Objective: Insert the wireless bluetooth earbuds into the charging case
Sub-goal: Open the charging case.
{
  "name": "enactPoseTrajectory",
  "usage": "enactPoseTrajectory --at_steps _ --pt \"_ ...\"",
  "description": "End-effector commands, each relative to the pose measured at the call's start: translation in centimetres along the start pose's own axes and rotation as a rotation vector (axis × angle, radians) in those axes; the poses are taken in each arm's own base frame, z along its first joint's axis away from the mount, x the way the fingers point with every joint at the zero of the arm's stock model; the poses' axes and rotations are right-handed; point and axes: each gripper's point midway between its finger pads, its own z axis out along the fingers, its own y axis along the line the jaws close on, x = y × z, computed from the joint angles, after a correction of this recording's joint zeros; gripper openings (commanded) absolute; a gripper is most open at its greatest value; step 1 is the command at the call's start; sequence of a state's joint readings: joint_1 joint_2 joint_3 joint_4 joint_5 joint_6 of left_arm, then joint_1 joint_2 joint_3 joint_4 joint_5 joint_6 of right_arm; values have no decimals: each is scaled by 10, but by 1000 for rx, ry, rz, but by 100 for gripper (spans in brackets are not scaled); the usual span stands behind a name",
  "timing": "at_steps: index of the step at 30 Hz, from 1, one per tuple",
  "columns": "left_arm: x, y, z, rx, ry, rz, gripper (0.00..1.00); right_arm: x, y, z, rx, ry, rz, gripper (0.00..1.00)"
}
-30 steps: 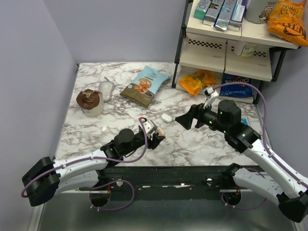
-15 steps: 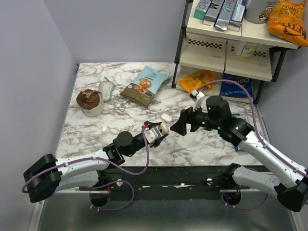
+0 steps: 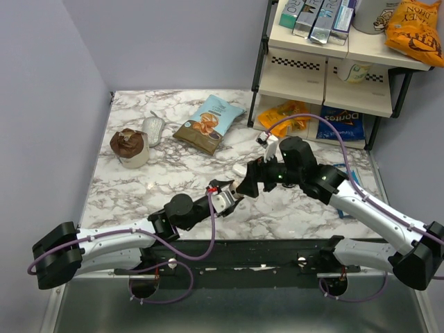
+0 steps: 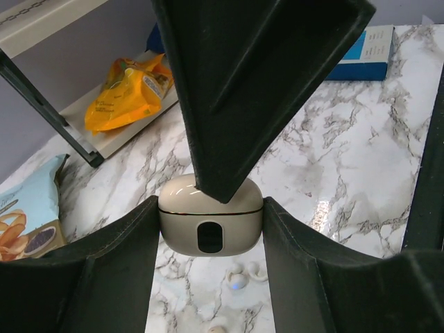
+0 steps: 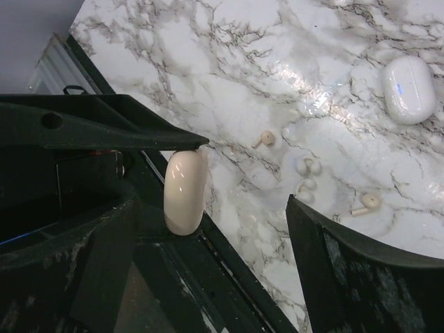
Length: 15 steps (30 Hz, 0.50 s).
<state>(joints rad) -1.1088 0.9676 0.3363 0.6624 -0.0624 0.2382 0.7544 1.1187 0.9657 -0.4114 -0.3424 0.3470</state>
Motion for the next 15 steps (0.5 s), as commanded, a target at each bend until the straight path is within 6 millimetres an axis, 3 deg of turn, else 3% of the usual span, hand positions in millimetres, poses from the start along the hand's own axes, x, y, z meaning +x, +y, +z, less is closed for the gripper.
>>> enactPoseTrajectory --at_steps 1,15 --pt "-15 2 1 -22 -34 18 0 -16 13 3 -37 -27 -15 93" --pt "-24 1 -4 -29 -48 26 0 -5 -12 8 79 -18 -1 93"
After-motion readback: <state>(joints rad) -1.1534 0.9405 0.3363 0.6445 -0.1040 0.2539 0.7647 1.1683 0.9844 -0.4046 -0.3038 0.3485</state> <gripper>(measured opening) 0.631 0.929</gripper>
